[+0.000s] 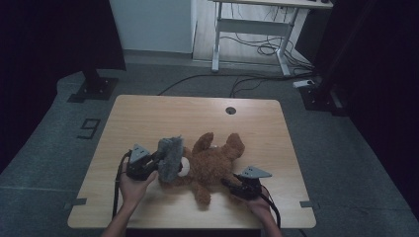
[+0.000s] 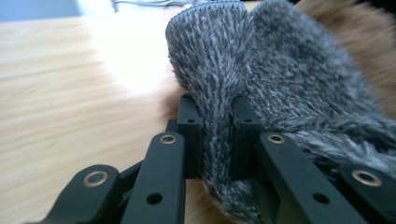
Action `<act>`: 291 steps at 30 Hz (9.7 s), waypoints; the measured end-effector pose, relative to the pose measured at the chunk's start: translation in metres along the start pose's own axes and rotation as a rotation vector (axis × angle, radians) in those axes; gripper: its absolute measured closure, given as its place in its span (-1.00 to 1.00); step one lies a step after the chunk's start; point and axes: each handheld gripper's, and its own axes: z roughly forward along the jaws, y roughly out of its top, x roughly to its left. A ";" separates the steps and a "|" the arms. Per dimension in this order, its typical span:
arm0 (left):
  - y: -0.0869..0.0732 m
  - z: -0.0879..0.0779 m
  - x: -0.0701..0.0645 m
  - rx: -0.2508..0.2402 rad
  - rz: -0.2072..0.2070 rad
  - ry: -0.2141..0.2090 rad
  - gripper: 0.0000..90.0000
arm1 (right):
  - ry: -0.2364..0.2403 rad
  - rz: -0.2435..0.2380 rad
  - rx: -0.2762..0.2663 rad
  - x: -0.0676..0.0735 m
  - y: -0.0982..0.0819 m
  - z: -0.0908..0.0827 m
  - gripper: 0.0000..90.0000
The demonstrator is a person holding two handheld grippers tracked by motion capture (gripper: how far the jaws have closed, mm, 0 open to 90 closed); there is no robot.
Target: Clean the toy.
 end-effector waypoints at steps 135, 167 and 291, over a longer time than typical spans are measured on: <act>0.003 0.019 -0.076 -0.032 0.118 -0.159 0.76 | 0.121 0.118 0.136 -0.012 0.046 0.025 -0.98; 0.049 0.021 -0.059 -0.112 0.060 -0.154 0.74 | -0.126 -0.251 -0.139 -0.005 0.034 0.018 0.26; 0.022 0.037 0.037 0.107 -0.097 0.025 0.72 | -0.159 -0.211 0.023 -0.002 0.003 0.012 0.50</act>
